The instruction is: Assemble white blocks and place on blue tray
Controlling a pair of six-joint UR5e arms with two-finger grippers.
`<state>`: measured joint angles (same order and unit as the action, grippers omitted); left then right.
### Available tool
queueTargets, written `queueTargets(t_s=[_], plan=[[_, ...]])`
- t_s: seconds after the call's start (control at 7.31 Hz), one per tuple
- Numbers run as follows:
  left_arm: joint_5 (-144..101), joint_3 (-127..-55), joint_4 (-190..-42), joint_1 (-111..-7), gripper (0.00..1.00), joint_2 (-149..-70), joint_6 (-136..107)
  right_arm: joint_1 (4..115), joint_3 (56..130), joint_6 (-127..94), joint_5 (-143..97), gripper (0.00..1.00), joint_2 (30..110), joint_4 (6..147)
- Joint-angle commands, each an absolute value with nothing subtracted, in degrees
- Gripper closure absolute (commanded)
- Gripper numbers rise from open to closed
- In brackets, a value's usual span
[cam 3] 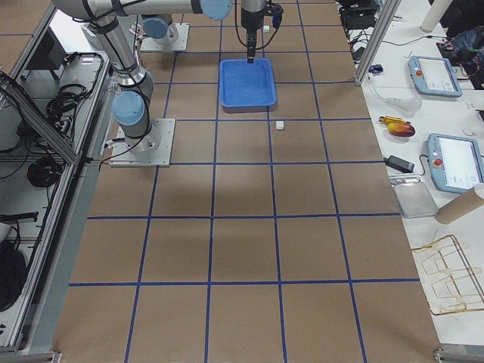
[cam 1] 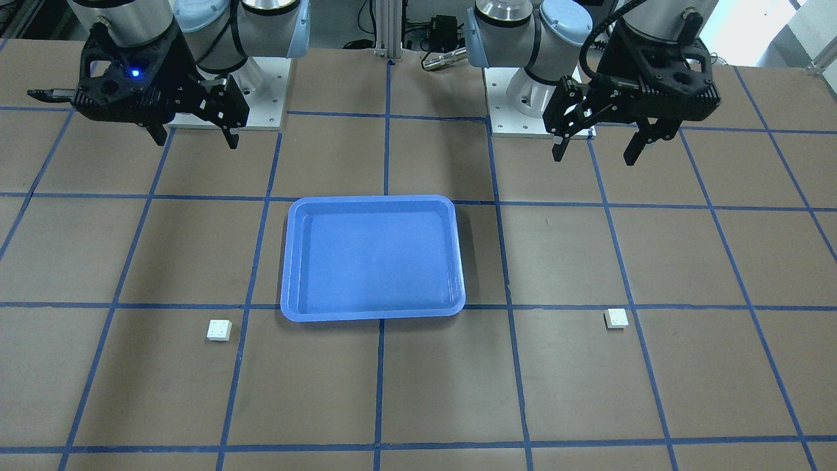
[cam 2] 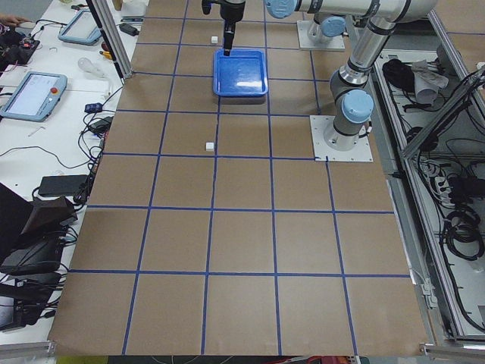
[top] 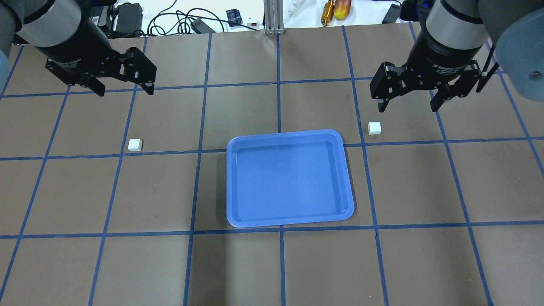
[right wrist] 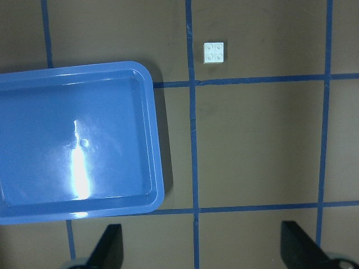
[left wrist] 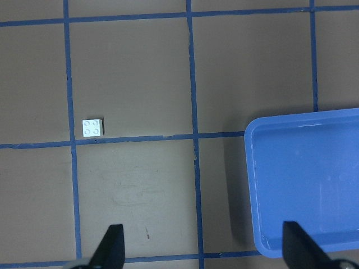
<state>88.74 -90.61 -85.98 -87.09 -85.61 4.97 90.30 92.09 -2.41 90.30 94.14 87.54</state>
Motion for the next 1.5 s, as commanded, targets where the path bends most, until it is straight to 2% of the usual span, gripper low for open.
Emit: queueTargets(t_s=[0.0,0.41,0.96,1.09,1.37], plan=[[89.0,-90.6,-86.0,-87.1,0.00,-85.4,5.4,90.3,91.8,-2.5,95.2,0.00,93.4,87.7],[88.8,-90.6,-86.0,-87.1,0.00,-85.4,5.4,90.0,90.7,2.9,86.0,0.00,86.1,95.7],[89.0,-90.8,-86.4,-86.1,0.00,-87.0,5.7,89.5,90.6,31.9,86.1,0.02,72.1,110.9],[88.8,-91.3,-85.5,-86.0,0.00,-89.0,6.1,88.4,91.1,35.2,86.2,0.04,71.5,111.3],[88.7,-92.2,-81.7,-84.3,0.00,-93.4,8.3,84.7,91.5,59.7,85.8,0.06,71.1,110.3]])
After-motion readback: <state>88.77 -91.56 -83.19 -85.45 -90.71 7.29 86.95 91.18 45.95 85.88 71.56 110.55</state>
